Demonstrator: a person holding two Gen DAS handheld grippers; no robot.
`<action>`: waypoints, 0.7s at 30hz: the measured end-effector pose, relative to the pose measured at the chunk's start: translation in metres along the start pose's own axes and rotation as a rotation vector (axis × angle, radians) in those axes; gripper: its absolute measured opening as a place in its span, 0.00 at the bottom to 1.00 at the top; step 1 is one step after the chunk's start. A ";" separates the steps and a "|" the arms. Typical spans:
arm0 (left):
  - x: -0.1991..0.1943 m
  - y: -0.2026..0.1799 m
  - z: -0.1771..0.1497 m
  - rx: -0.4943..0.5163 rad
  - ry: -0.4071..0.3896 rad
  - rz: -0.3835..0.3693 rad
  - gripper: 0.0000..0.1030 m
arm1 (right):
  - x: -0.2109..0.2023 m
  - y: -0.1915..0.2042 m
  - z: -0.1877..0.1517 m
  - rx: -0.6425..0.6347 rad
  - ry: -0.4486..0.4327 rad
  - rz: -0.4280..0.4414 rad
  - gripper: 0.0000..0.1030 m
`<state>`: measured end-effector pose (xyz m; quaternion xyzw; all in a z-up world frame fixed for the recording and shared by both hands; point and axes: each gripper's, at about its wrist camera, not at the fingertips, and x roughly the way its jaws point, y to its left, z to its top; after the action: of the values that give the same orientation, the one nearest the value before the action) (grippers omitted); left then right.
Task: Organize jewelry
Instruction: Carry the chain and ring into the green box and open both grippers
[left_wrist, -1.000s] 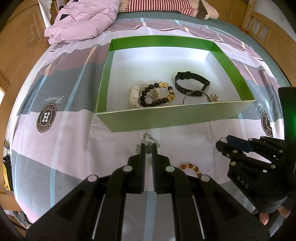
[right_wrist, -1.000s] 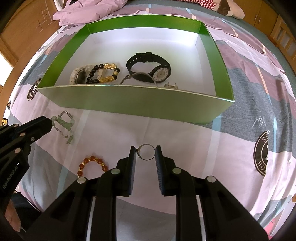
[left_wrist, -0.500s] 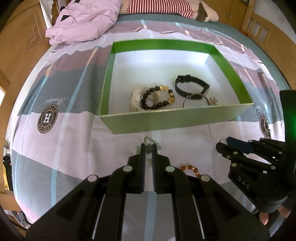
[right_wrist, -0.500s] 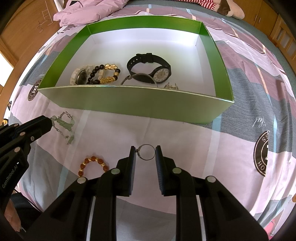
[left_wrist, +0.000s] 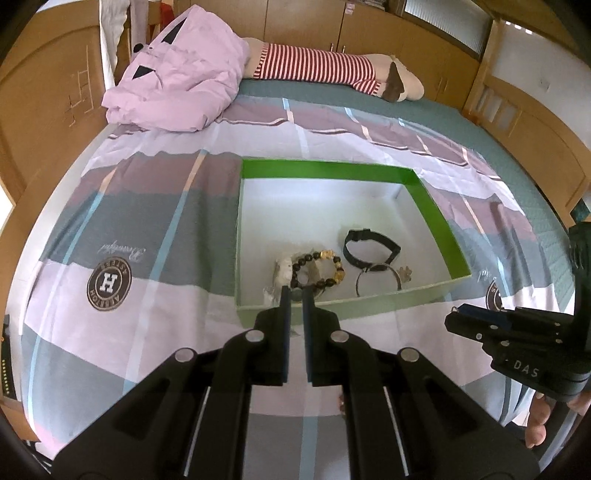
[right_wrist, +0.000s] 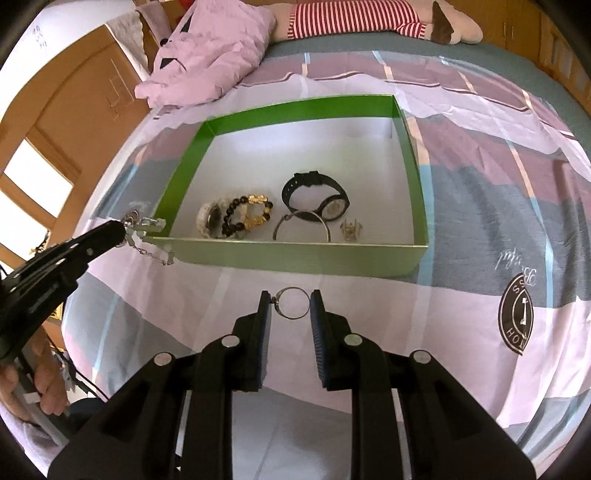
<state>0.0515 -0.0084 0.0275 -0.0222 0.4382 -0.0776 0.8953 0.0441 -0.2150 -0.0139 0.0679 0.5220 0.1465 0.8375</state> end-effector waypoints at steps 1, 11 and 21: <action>0.000 -0.002 0.002 0.007 -0.011 0.005 0.05 | -0.001 -0.001 0.000 0.006 -0.002 0.005 0.21; 0.040 -0.013 0.023 0.006 -0.017 0.090 0.05 | 0.014 0.000 0.046 -0.018 -0.128 -0.088 0.21; 0.056 -0.013 0.020 0.021 0.020 0.098 0.05 | 0.053 -0.014 0.058 -0.001 -0.119 -0.128 0.21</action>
<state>0.0995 -0.0305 -0.0030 0.0094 0.4466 -0.0386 0.8938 0.1203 -0.2093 -0.0370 0.0426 0.4747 0.0884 0.8747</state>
